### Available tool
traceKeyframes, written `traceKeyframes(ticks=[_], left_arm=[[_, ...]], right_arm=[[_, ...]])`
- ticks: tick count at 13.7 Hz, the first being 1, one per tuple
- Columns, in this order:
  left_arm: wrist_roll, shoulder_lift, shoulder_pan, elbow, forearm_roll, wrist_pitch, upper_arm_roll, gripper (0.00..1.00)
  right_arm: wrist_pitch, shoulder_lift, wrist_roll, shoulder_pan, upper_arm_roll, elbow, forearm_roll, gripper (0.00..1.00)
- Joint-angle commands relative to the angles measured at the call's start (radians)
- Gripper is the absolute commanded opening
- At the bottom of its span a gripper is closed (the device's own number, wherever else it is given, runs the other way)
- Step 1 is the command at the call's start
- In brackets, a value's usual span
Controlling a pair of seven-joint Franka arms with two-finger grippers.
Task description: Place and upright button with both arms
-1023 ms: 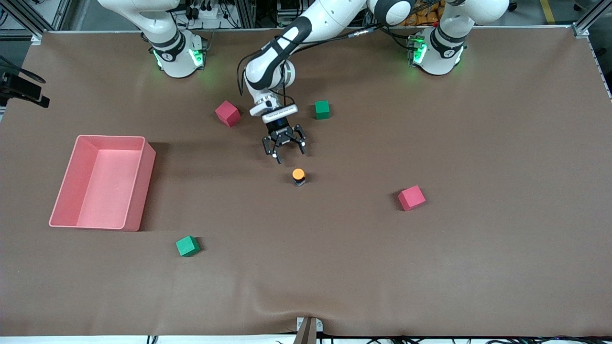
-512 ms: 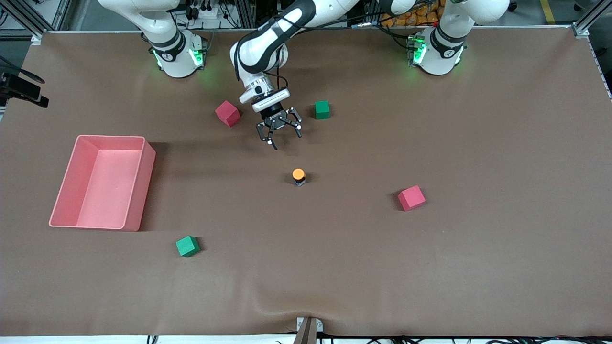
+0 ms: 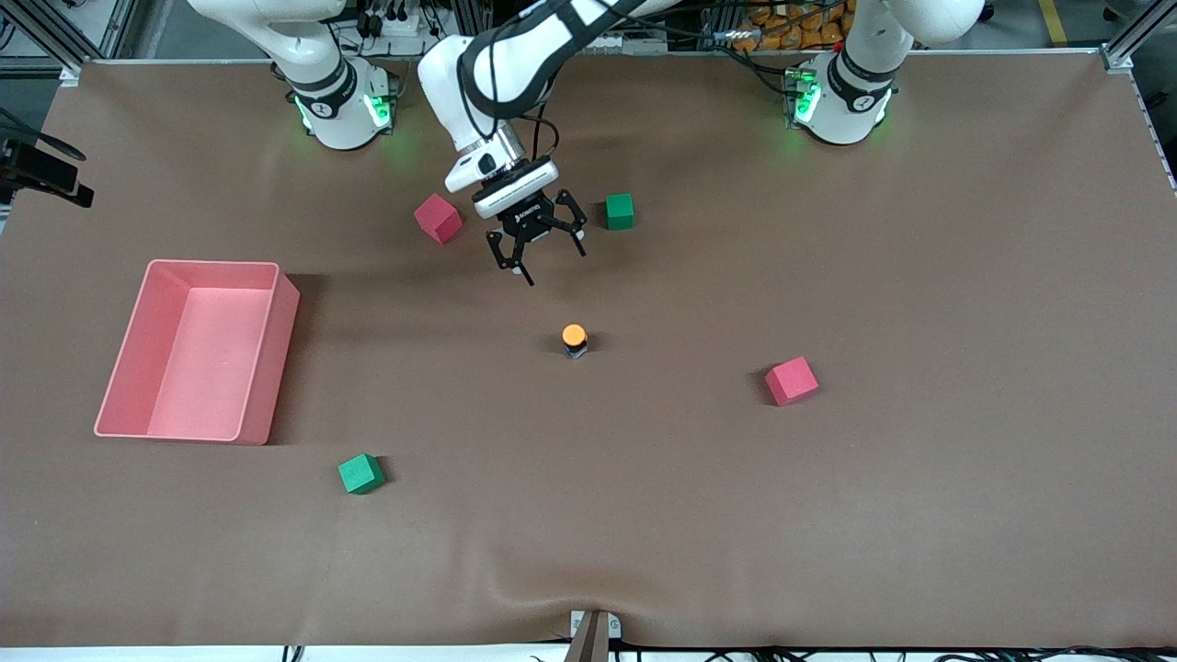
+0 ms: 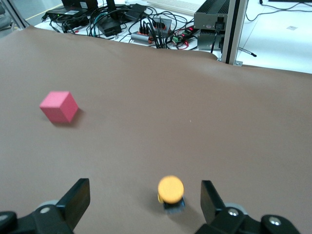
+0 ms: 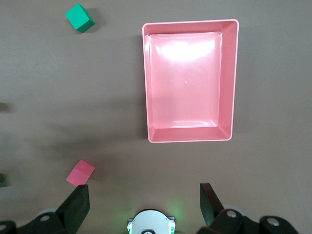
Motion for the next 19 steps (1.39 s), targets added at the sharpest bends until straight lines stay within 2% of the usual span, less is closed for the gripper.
traceKeyframes(ticks=[1,3,10,12,16,19], left_arm=[[0.114,-0.092,0.082,-0.023,-0.055,0.007,-0.014,1.00],[0.227,-0.146,0.145,-0.023,-0.102,0.032,-0.014,1.00],[0.522,-0.229,0.335,-0.021,-0.213,0.115,-0.015,1.00],[0.594,-0.249,0.433,-0.021,-0.248,0.141,-0.066,1.00],[0.770,-0.275,0.770,-0.021,-0.287,0.179,-0.329,1.00],[0.935,-0.310,0.867,-0.021,-0.367,0.179,-0.342,1.00]], right_arm=[[-0.005,-0.008,0.005,-0.013,0.010,-0.001,0.001,1.00],[-0.006,-0.009,0.005,-0.015,0.010,-0.001,-0.001,1.00],[-0.008,-0.011,0.005,-0.013,0.010,-0.001,-0.001,1.00],[-0.008,-0.011,0.004,-0.013,0.010,-0.001,-0.001,1.00],[-0.006,-0.011,0.004,-0.010,0.013,0.000,-0.010,1.00],[-0.005,-0.013,0.002,-0.010,0.015,0.000,-0.010,1.00]])
